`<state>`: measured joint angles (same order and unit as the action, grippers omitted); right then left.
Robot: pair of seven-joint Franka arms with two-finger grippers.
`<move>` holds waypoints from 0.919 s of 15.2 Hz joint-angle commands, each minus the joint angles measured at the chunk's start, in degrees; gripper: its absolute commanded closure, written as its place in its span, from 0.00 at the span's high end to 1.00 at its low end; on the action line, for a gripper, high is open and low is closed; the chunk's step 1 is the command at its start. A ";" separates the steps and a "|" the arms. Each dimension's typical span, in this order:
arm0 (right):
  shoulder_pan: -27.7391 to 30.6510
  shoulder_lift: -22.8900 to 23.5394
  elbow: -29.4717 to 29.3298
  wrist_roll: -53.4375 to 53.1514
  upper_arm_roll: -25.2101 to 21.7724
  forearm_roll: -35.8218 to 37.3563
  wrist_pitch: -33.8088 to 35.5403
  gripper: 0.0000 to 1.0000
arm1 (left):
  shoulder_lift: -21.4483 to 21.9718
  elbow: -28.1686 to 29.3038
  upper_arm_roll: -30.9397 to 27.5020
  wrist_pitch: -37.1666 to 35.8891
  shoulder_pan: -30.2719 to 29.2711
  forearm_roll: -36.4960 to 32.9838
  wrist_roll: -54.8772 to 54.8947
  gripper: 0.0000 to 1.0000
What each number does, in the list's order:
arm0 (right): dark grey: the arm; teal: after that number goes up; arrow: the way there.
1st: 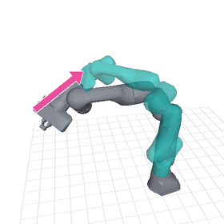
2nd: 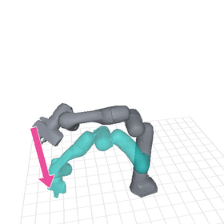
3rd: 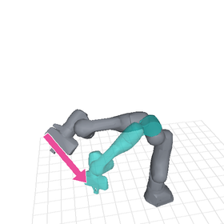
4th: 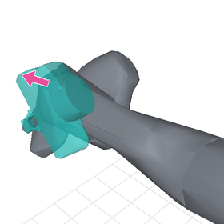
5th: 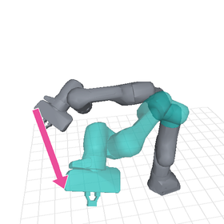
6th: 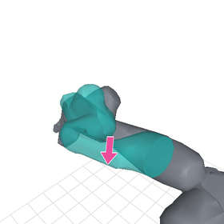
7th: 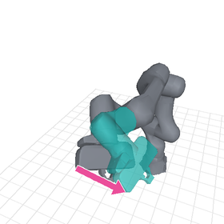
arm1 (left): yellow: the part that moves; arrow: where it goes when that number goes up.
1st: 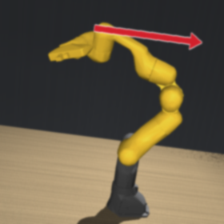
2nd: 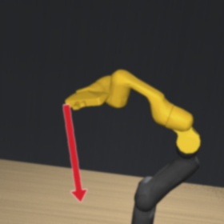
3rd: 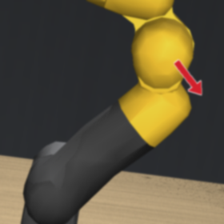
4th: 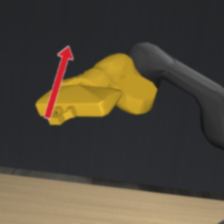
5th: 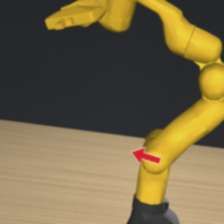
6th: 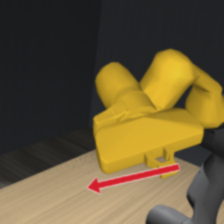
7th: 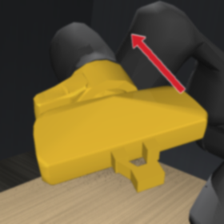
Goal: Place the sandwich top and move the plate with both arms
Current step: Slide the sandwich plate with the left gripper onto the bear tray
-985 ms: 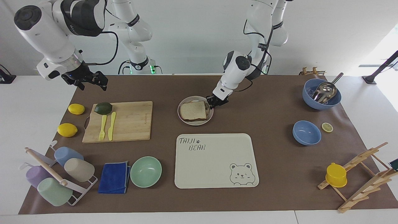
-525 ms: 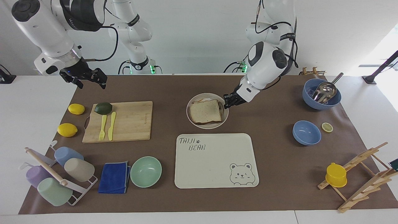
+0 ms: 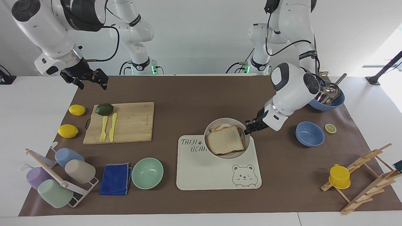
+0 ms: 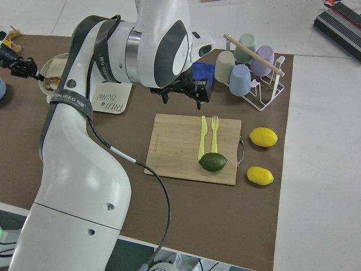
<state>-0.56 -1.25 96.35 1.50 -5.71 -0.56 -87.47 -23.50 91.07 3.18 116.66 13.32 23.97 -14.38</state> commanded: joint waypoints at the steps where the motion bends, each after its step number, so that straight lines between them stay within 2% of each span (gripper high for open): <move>1: 0.30 -0.34 -0.03 0.96 0.35 0.64 0.90 1.00 | -9.88 -11.78 0.42 -1.35 -0.58 -0.41 0.76 0.00; 4: 0.30 -0.34 0.06 0.96 0.35 0.64 0.90 1.00 | -10.78 -11.01 0.51 2.94 -0.14 -2.77 1.90 0.00; 7: 0.30 -0.42 0.06 0.96 0.35 0.64 0.90 1.00 | -9.99 -6.09 0.51 7.34 1.70 -2.96 2.60 0.00; 13: 0.30 -0.42 0.06 1.05 0.35 0.64 0.99 1.00 | -8.93 -2.92 0.60 8.76 1.62 -2.87 4.80 0.00; 14: 0.30 -0.42 0.06 0.96 0.35 0.64 0.90 1.00 | -8.84 -2.83 0.60 8.67 1.62 -2.87 4.80 0.32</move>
<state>-0.56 -1.25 96.35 1.50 -5.71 -0.56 -87.46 -34.61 85.81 3.94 124.14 14.94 21.39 -10.67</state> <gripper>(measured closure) 0.000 0.956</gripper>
